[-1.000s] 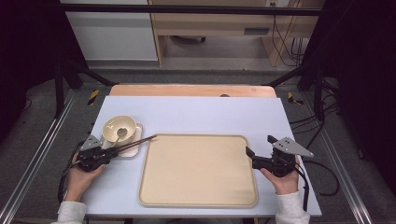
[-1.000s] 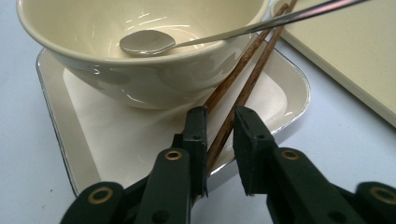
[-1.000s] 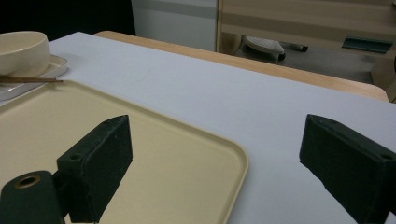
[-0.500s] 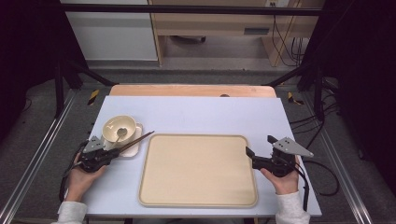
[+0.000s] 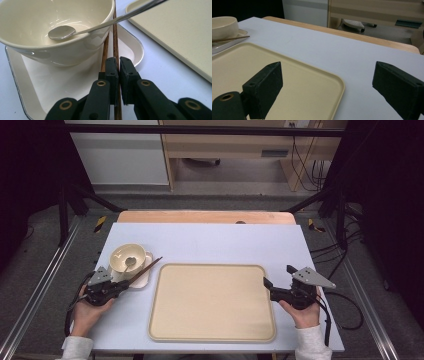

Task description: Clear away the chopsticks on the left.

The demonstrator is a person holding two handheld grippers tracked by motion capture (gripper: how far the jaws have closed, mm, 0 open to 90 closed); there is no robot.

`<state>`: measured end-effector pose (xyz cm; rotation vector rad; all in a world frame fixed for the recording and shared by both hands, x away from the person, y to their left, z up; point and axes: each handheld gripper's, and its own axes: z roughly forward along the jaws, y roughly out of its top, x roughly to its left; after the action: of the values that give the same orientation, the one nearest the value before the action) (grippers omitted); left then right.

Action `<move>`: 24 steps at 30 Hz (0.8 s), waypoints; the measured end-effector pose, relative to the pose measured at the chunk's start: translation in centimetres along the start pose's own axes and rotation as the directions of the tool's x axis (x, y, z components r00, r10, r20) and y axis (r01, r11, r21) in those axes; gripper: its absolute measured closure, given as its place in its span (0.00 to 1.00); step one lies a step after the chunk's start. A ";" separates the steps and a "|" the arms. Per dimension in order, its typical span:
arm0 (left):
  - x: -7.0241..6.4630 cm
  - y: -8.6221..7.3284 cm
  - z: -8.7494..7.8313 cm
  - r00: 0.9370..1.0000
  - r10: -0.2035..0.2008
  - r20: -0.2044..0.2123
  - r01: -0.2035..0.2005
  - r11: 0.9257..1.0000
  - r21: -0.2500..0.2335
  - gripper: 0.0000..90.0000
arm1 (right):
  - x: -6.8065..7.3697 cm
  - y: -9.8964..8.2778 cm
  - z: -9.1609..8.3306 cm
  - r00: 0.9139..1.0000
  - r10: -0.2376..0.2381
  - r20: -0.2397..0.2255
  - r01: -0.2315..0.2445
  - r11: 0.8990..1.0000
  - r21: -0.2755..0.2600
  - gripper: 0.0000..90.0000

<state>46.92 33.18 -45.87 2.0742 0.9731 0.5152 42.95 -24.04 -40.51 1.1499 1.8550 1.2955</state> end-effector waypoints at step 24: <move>-4.2 0.5 -3.2 1.000 0.009 -0.002 -0.009 0.997 -0.075 0.95 | -0.2 0.1 -0.4 1.000 0.016 0.008 -0.016 1.000 -0.011 0.09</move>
<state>42.55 31.17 -43.63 2.0126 0.9321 0.5496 42.74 -24.38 -40.25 1.1650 1.8345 1.3061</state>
